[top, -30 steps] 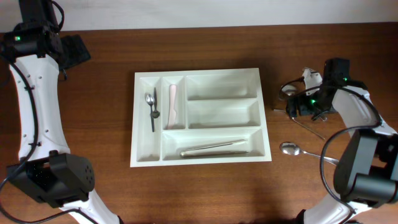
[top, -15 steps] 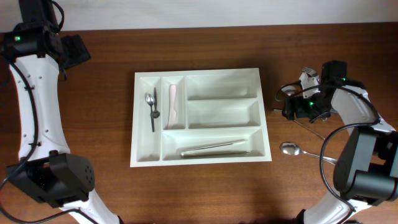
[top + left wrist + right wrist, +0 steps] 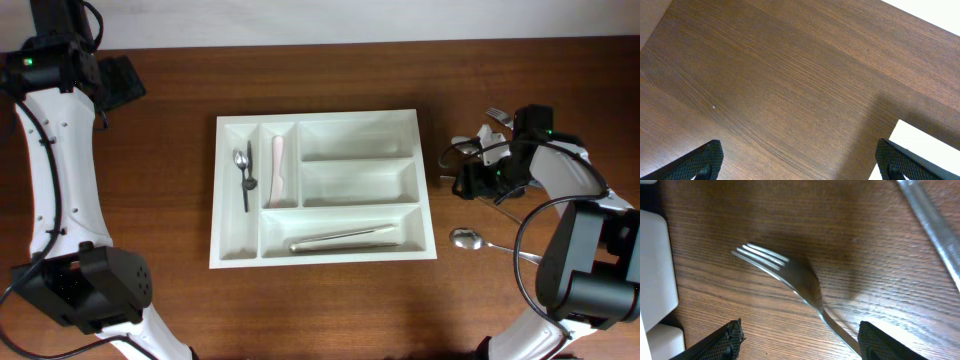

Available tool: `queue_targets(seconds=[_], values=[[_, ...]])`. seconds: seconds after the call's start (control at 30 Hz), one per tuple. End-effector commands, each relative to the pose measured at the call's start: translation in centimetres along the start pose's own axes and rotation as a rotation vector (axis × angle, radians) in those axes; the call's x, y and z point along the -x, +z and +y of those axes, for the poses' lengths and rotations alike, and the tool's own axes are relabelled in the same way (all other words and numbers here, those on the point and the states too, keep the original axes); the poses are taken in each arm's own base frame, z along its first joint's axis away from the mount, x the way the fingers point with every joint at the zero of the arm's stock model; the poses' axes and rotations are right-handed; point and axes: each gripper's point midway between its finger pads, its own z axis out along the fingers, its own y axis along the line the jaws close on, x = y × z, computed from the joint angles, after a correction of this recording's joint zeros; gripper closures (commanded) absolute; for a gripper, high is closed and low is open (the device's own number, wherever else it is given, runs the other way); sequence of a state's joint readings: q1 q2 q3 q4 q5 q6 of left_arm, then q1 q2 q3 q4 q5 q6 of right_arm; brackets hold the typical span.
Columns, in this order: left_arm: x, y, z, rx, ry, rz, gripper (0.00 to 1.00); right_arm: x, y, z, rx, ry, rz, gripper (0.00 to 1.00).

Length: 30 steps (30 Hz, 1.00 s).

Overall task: Pack container
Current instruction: 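Lower the right gripper and close it on the fork's neck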

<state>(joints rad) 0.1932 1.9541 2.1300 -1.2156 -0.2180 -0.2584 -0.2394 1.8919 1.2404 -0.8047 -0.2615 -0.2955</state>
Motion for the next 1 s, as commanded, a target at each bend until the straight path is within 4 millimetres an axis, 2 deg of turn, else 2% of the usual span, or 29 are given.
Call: queue_targets(seconds=[0.0, 0.17, 0.6, 0.8, 0.97], values=[[0.3, -0.4, 0.2, 0.005, -0.006, -0.013, 0.01, -1.2, 1.2, 0.3, 0.032, 0.012, 0.038, 0.25], [0.3, -0.4, 0.2, 0.005, -0.006, -0.013, 0.01, -1.5, 1.5, 0.2, 0.034, 0.016, 0.047, 0.26], [0.3, -0.4, 0.2, 0.005, -0.006, -0.013, 0.01, -1.8, 1.5, 0.3, 0.036, 0.019, 0.059, 0.64], [0.3, -0.4, 0.2, 0.005, -0.006, -0.013, 0.01, -1.9, 1.5, 0.2, 0.029, 0.018, 0.06, 0.65], [0.3, -0.4, 0.2, 0.005, -0.006, -0.013, 0.01, -1.1, 1.6, -1.0, -0.035, 0.005, 0.032, 0.64]])
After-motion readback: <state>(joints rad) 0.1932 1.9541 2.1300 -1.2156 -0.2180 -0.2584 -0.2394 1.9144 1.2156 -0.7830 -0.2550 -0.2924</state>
